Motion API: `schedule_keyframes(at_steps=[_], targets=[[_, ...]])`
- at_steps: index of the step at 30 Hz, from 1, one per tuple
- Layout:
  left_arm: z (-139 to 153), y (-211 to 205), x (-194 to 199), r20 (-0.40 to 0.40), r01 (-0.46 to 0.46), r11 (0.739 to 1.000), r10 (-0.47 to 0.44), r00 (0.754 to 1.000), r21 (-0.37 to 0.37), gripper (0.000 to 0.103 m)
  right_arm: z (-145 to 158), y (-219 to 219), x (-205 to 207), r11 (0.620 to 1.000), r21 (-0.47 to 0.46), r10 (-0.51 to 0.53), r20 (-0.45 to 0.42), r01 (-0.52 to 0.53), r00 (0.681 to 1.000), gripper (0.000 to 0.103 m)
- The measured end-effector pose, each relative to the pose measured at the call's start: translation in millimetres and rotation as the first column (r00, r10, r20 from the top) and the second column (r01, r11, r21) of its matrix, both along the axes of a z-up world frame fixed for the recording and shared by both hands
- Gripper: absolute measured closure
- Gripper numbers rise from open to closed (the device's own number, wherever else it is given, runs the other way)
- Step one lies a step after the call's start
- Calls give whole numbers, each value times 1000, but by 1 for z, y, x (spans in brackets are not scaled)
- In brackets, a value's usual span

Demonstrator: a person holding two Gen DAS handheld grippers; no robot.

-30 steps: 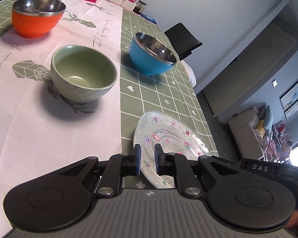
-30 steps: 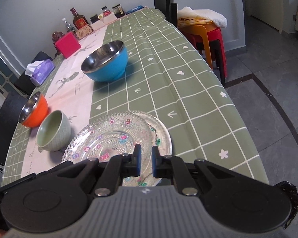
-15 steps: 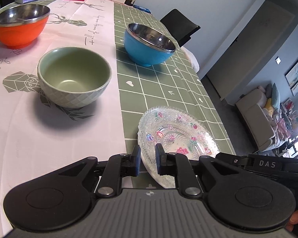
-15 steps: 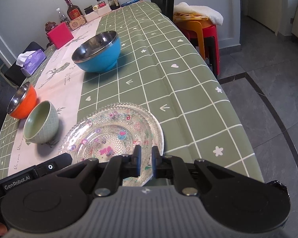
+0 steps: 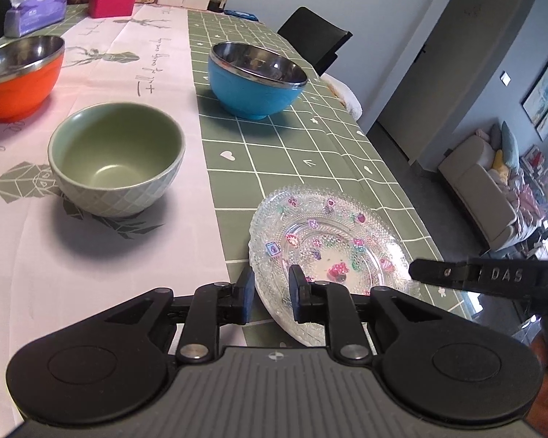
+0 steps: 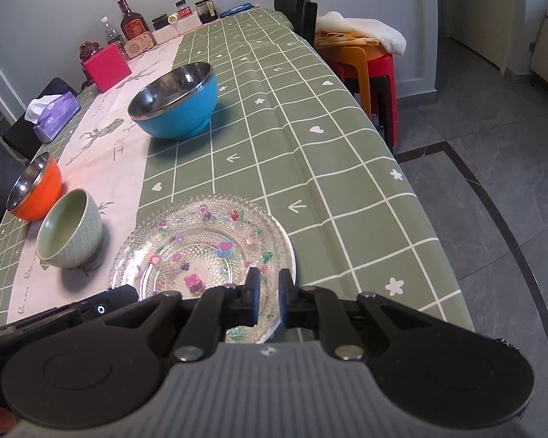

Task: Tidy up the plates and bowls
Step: 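Lower the glass plate onto the plate stack and open the left gripper, then move the left gripper to the rim of the orange bowl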

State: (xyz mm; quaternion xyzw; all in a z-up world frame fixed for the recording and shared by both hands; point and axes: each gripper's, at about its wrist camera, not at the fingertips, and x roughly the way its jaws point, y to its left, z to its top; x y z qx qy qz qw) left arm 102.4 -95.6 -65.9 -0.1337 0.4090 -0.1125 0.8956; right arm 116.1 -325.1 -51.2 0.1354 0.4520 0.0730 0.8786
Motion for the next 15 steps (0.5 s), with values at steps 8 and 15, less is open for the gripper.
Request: schedule_keyframes(at_steps=[8,15], targets=[[16,-1,-10,136,3,993,-19,991,114,65,1,-7,3,998,40,-50,-10,51,999,64],[6,20,23,43,20,1000,-19,999,-20,72,-12,-19,8,985,137,-93,-108,108,990,62]])
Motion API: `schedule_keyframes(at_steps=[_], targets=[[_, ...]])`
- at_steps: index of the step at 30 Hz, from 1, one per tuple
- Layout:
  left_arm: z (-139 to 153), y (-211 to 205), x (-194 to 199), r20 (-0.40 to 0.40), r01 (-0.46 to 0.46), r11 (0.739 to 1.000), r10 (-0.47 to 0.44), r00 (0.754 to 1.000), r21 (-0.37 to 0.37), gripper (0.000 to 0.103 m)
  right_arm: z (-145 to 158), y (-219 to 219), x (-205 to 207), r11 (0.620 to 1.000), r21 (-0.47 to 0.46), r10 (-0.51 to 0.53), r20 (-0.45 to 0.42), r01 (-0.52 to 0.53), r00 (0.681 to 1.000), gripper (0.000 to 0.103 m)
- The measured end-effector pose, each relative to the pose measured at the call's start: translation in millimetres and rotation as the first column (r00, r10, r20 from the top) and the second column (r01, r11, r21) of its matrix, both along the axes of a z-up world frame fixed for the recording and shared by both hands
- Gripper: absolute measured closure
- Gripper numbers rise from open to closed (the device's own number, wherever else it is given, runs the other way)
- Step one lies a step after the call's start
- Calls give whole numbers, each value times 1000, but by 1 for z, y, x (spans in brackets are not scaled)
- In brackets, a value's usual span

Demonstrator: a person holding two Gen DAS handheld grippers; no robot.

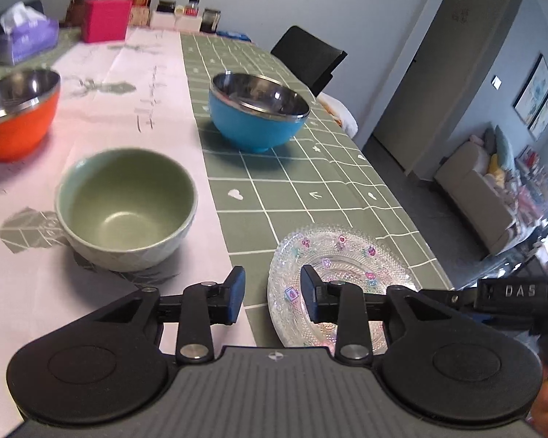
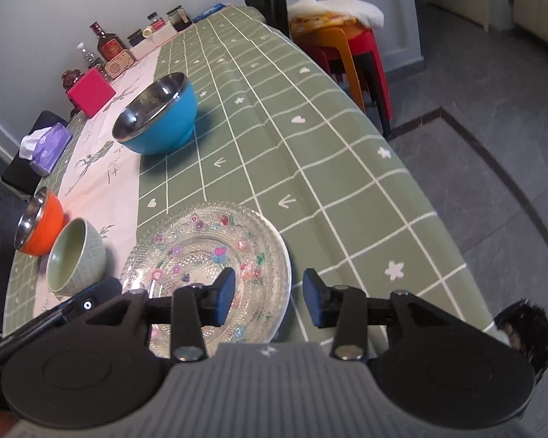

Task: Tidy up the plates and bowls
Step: 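Move the left gripper to the rim of the orange bowl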

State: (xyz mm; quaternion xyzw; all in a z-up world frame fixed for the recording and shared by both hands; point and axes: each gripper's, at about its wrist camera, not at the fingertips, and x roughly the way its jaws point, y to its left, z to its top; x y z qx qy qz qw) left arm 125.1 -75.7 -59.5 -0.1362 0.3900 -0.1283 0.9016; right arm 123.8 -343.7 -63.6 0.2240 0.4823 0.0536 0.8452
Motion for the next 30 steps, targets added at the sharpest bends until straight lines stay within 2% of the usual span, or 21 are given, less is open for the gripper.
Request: schedule_keyframes(at_steps=[1,3,5,7,11,16,18,22,25,27,28,30], targets=[[-3,2,2,-14,4,1000,-4,1000,-18,75,-2,0,1,1000,9,-2,-11,2,1000,62],[-7,4,6,-31,15,999,-17,999,-40,90,-4,0,1,1000,20,1,-25,-1,1000,63],[-8,2,6,-27,30,999,-31,999,-39,93,-5,2,1,1000,22,8,-28,-7,1000,63],[-8,-1,4,-21,36,999,-36,999,-20,94,-4,4,1,1000,25,13,-25,-12,1000,68],[-6,-6,2,-17,60,998,-60,998,18,94,-4,6,2,1000,21,22,-26,-21,999,70],[-2,-17,-2,2,98,989,-99,995,107,94,-4,6,1,1000,-5,27,-22,-27,999,81],[-1,-19,-2,3,104,986,-105,994,127,93,-4,6,0,1000,-7,28,-21,-28,999,82],[-2,-18,-3,9,100,987,-102,995,122,93,-2,7,-1,999,-25,28,-13,-28,1000,82],[2,-14,-7,32,81,990,-86,996,115,91,9,13,-6,996,-88,39,60,-33,997,79],[8,-10,-10,43,73,992,-78,996,102,83,17,16,-8,993,-116,47,113,-34,992,75],[11,-7,-11,49,68,993,-73,996,95,81,20,16,-9,994,-107,52,130,-38,990,70],[18,0,-13,58,58,995,-63,996,84,75,24,17,-9,997,-56,69,158,-61,985,68]])
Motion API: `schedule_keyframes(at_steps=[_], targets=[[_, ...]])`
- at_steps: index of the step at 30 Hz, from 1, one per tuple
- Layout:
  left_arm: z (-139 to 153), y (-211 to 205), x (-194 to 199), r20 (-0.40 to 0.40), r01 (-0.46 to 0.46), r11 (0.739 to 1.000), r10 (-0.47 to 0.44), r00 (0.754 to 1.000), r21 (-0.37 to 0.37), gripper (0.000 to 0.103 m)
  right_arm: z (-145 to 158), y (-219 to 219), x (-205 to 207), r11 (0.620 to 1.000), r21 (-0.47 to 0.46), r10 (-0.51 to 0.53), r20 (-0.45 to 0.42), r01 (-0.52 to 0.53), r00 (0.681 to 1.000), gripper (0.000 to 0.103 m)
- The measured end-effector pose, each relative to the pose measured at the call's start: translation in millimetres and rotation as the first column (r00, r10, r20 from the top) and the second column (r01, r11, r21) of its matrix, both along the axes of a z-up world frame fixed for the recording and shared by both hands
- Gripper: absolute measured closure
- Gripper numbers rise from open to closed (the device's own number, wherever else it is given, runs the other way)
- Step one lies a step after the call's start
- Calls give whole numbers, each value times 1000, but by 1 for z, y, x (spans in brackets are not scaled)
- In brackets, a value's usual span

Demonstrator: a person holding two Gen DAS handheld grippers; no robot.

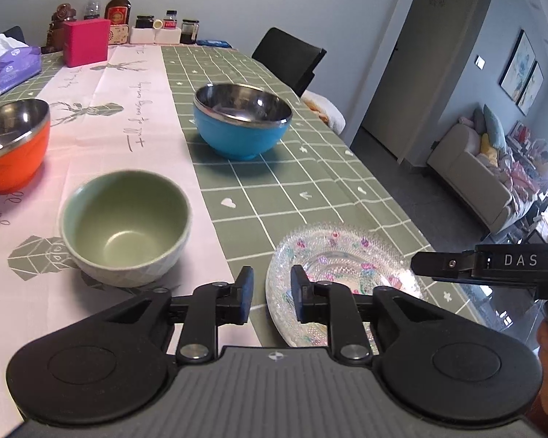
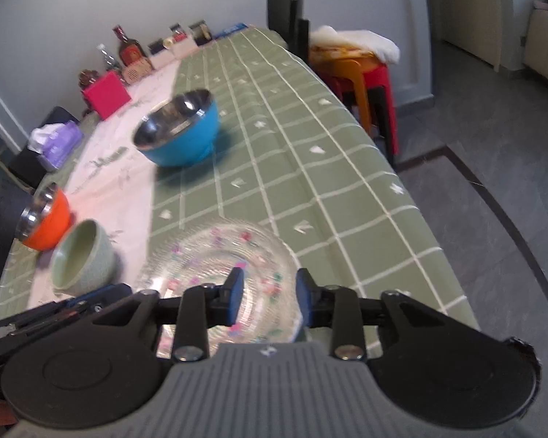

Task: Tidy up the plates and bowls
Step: 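Move the left gripper to the rim of the orange bowl, then close the left gripper on the orange bowl rim and lift it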

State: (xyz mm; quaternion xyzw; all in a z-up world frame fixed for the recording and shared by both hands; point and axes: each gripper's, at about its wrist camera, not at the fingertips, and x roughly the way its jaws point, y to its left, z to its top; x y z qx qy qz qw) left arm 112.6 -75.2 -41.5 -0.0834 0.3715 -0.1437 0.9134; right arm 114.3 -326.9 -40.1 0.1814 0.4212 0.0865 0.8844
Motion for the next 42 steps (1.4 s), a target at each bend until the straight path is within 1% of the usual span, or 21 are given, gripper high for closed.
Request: schedule_keyframes(at_steps=[2,4,8,9,11,14,17,18,19,20,22,24,27,29,32,33,35,37,38,39,42], targets=[[7,10,-1,3,-10,1000,10,1000,-12,73,3,5,0,999,28,30,17,-31,999,68],[15,21,-2,7,-25,1000,25,1000,-17,73,5,15,0,998,21,60,36,-60,998,64],[29,49,-5,18,-59,998,59,998,0,66,9,37,0,991,15,129,63,-130,990,62],[32,57,-5,18,-67,998,67,998,4,65,10,43,0,989,18,146,70,-147,987,61],[37,73,-6,16,-83,997,83,996,10,64,12,55,0,983,24,180,86,-182,980,56],[42,101,-6,11,-117,993,117,993,16,61,17,77,5,969,47,237,106,-243,966,55],[45,131,-3,8,-170,985,170,985,20,59,21,102,11,953,66,288,104,-295,952,55],[45,141,-2,8,-184,983,184,983,23,58,23,111,14,947,70,305,102,-313,947,54],[45,150,0,7,-193,981,193,981,23,56,24,120,16,942,73,321,97,-328,942,49],[44,159,2,3,-201,979,201,980,21,54,26,131,19,937,71,335,91,-342,938,48],[42,176,8,-14,-229,973,229,973,5,53,28,153,26,928,59,362,82,-367,929,47],[42,194,14,-19,-263,965,262,965,-12,53,31,175,34,920,44,384,82,-388,920,47],[44,216,26,-8,-311,950,311,950,-21,53,34,205,49,916,22,397,76,-400,915,47],[43,229,36,0,-338,940,338,941,-34,53,34,222,62,914,34,401,66,-404,913,47],[38,249,53,-1,-391,918,392,920,-62,53,36,247,82,917,44,394,55,-397,917,47],[35,255,59,-5,-411,909,411,911,-73,53,36,255,90,919,45,389,55,-391,920,47],[27,270,69,-35,-462,880,461,887,-108,53,36,270,103,926,42,372,55,-375,926,47],[18,282,78,-64,-511,848,507,859,-140,54,34,282,117,933,57,354,42,-356,934,47],[14,288,81,-74,-527,837,522,850,-147,54,31,288,126,936,71,344,31,-346,938,48],[10,291,85,-81,-536,831,530,844,-150,54,29,292,133,939,84,334,18,-334,942,48],[3,296,91,-93,-537,827,529,843,-163,53,20,304,151,950,89,302,-12,-300,953,48]])
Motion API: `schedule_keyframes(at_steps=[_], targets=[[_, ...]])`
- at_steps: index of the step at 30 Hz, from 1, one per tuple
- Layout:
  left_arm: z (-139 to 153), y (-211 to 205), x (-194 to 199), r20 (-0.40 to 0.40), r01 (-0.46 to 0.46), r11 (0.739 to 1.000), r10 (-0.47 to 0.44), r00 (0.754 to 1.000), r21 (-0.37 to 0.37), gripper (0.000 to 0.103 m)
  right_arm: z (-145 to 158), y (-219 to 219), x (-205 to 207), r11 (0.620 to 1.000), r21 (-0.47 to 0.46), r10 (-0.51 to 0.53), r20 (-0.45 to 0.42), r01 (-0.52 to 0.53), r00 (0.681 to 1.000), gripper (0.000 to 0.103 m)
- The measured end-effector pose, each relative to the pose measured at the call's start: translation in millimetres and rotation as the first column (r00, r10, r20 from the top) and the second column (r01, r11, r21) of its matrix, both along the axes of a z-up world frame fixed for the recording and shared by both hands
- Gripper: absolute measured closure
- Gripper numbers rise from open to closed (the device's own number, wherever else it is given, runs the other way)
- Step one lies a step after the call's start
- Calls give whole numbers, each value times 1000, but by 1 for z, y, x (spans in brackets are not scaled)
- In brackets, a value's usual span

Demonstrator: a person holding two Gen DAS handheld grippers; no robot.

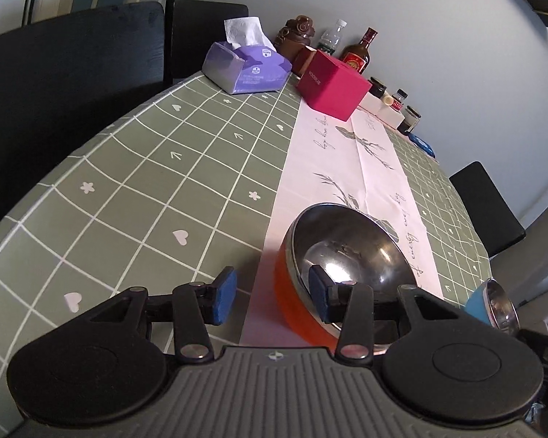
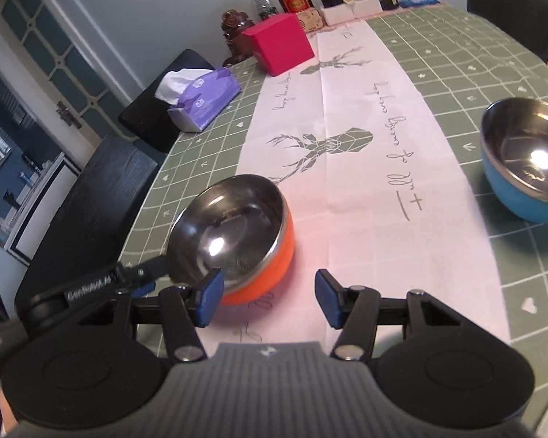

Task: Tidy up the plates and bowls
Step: 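Close the left gripper on the orange bowl rim and lift it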

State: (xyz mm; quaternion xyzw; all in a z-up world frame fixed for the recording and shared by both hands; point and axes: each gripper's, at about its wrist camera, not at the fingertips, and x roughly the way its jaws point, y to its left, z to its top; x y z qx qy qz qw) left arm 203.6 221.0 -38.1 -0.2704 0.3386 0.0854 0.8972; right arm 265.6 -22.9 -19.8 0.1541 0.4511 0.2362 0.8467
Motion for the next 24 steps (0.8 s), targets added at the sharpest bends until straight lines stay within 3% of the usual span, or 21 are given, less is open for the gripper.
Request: schedule_keyframes(at_steps=[2,8,11,14,24], targets=[[-2,0,4,-3,1,1000,-1,1000,-8,53,-7,6,10,1000,-6,-19,-27,18,999,49],[-3,-8,13,-1,52,998,-52,999,-39,55,-22,15,23,999,14,-30,-92,32,995,65],[-2,-18,15,-25,80,997,-80,996,-8,67,-23,16,22,999,44,-14,-91,19,996,81],[0,-26,14,-50,93,994,-90,995,50,77,-20,18,19,1000,15,-23,-84,25,996,82],[30,-51,-15,-113,103,989,-91,990,109,78,-9,-4,-7,999,50,-1,-110,7,994,85]])
